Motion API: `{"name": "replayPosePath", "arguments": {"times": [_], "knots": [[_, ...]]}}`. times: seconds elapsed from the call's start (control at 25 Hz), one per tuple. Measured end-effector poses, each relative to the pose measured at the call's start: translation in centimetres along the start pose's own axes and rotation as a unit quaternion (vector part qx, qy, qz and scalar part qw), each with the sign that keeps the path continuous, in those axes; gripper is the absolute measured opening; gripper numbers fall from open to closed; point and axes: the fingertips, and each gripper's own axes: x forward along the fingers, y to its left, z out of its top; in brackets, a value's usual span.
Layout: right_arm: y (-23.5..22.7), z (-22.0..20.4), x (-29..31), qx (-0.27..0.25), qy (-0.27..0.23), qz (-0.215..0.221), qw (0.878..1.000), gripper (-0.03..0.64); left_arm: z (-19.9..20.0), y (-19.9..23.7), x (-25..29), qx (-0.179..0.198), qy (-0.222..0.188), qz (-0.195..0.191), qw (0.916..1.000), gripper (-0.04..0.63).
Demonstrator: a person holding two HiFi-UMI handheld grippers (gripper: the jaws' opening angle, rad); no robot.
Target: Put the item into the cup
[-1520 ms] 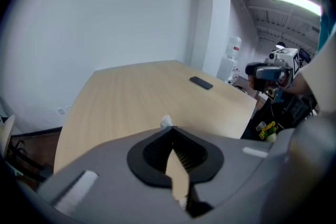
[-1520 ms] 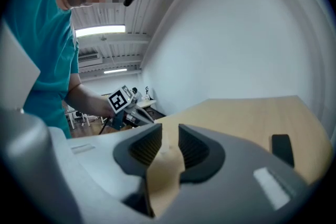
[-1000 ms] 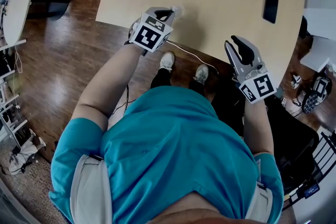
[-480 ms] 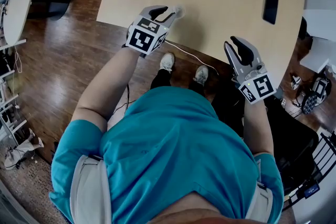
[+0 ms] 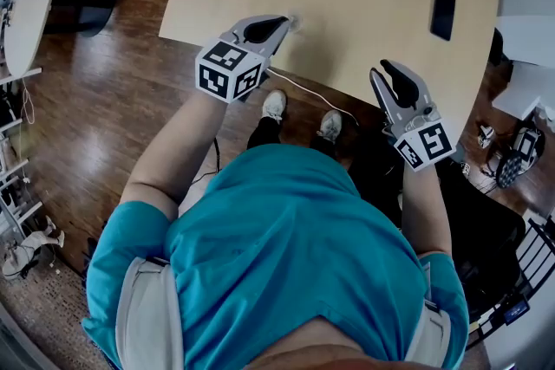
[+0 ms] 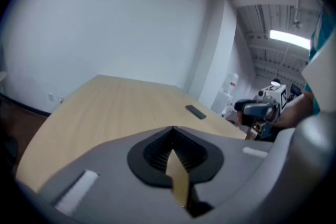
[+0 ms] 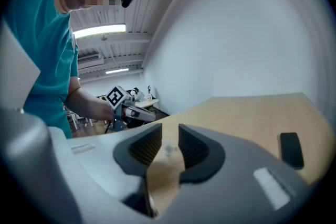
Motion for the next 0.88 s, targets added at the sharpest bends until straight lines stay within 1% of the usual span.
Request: {"name": "replayPosePath", "arguments": {"times": [0.08, 0.28, 0.4, 0.6, 0.76, 0.88], "knots": [[0.2, 0.3, -0.2, -0.002, 0.001, -0.002, 1.0, 0.091, 0.7, -0.6, -0.8, -0.011, -0.023, -0.016, 0.9995, 0.005], [1.6, 2.1, -0.6, -0.013, 0.005, -0.011, 1.0, 0.091, 2.8, -1.7, -4.5, 0.008, -0.057, -0.039, 0.9976, 0.005], [2.9, 3.8, -1.0, -0.015, 0.001, -0.023, 1.0, 0.091, 4.4, -2.2, -6.9, 0.029, -0.074, -0.053, 0.9954, 0.005], [5.1, 7.2, -2.6, -0.004, -0.024, -0.063, 0.998, 0.091, 6.7, -3.3, -10.9, 0.064, -0.094, -0.075, 0.9906, 0.005], [6.9, 9.2, -4.9, 0.002, -0.054, -0.095, 0.994, 0.089, 7.7, -4.3, -13.9, 0.067, -0.109, -0.092, 0.9874, 0.005], [8.7, 9.5, -6.5, 0.003, -0.062, -0.104, 0.993, 0.089, 7.7, -5.1, -16.0, 0.066, -0.115, -0.095, 0.9865, 0.005]]}}
